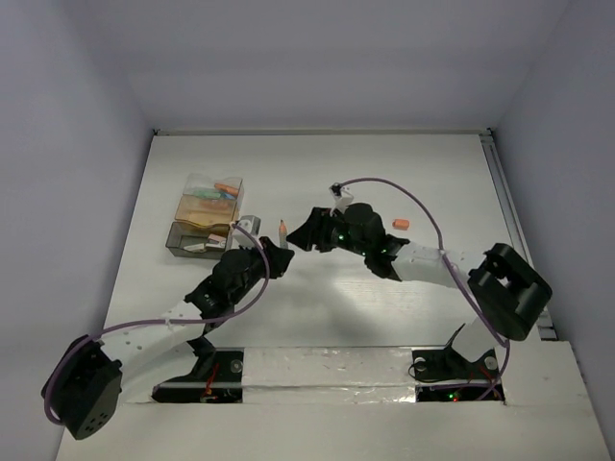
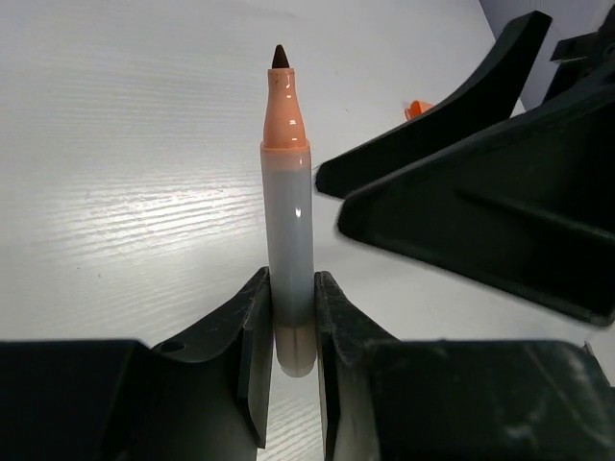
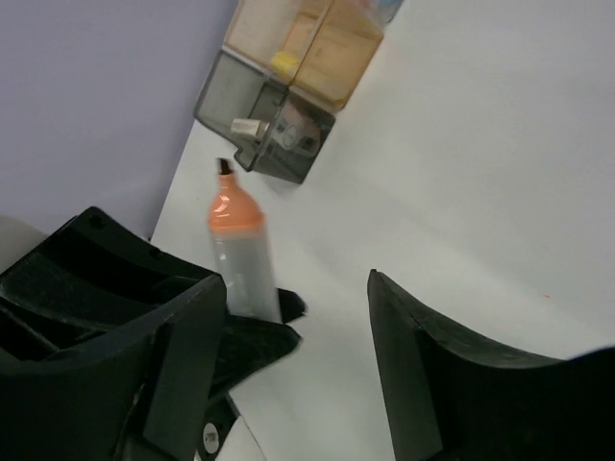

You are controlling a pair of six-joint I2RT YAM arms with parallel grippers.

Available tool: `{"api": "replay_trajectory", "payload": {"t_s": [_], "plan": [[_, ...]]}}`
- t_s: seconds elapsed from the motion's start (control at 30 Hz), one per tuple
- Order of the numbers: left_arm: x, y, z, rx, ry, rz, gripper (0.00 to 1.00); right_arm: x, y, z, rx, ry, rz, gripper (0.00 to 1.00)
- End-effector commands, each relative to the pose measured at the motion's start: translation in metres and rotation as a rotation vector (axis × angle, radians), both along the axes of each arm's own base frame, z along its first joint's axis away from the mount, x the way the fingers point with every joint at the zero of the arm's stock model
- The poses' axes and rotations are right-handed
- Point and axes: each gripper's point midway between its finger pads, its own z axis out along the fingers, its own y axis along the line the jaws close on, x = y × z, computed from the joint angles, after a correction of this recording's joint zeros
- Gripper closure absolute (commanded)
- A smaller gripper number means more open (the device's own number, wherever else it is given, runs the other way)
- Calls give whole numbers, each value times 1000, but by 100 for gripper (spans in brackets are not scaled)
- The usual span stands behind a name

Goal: Sort the stationery into containers
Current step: Close the pen cap on the pen.

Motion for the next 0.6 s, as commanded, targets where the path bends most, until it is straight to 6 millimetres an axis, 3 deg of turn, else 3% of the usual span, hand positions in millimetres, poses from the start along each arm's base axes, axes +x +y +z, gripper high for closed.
{"api": "replay_trajectory", "payload": {"t_s": [0.0,0.03,0.13,0.17,0.23,0.27,0.3,0.37,0.43,0.47,0.57], "plan": [[7,8,25,9,-75,35,100,23,-37,30,42,-63,-116,32],[5,11,29,1,-90,38,100,24,-48,37,46,-75,-140,32],[-1,16,37,-10,-125,37,100,36,-87,17,-22,-47,-240,32],[-2,17,39,-13,-134,35,100,37,-99,19,-28,-49,-269,33],[-5,19,40,-8,-148,25,100,47,-139,-9,-117,16,-386,40],[-5,19,40,-3,-153,21,100,50,-157,-17,-148,35,-441,46],[-6,19,40,2,-156,18,100,61,-191,-24,-179,54,-555,60],[-9,20,37,3,-161,6,100,62,-226,-42,-236,110,-646,84],[-11,20,37,-3,-166,1,100,66,-264,-55,-251,170,-732,86],[-12,19,37,-7,-169,-5,100,67,-272,-58,-250,186,-743,85],[-15,20,39,-21,-183,-13,100,74,-303,-71,-302,229,-813,63]]}}
